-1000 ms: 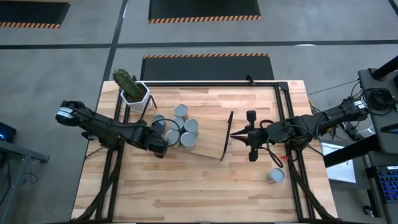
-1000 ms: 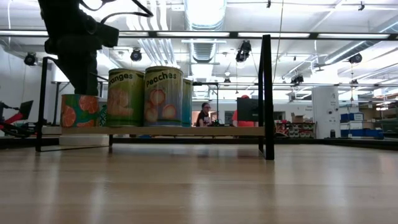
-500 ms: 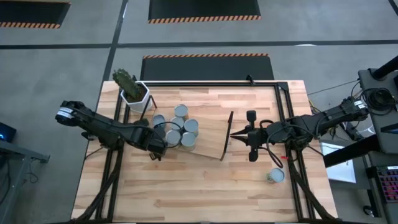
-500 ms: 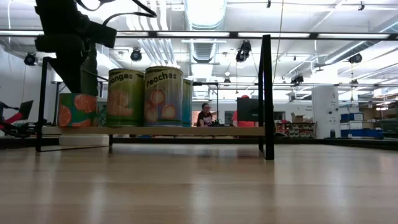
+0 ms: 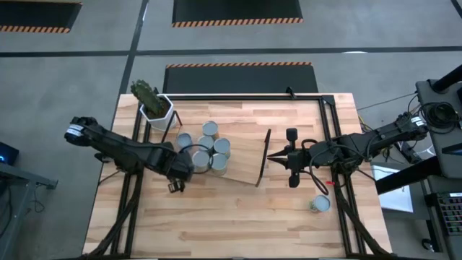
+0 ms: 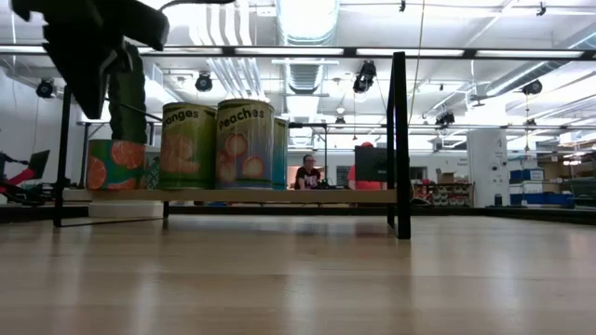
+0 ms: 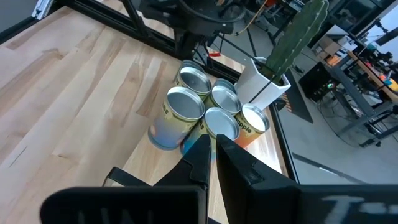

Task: Pick and place cans onto a shelf
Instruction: Adjust the small canned oranges can on the shelf

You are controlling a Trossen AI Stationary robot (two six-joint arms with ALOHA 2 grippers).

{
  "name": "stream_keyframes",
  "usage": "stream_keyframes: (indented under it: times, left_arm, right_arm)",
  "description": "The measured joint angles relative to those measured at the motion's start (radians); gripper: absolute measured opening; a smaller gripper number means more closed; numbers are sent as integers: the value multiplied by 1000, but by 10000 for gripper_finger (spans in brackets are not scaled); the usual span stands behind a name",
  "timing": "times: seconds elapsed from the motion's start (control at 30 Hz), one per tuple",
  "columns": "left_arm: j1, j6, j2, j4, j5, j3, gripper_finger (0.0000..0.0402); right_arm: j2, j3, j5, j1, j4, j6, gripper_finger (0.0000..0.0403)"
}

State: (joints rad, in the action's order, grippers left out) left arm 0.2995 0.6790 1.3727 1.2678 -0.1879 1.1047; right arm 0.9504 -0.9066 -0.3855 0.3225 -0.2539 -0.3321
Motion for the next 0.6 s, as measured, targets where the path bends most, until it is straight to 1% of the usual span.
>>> stream_keyframes:
  times: [0.3, 0.6]
  left_arm:
    - [6, 21, 0, -71, -15, -73, 0]
    - [5, 25, 0, -49, -55, -109, 0]
  right_arm:
    - [0, 0, 0, 0, -2, 0, 13]
    - [0, 0, 0, 0, -2, 0, 13]
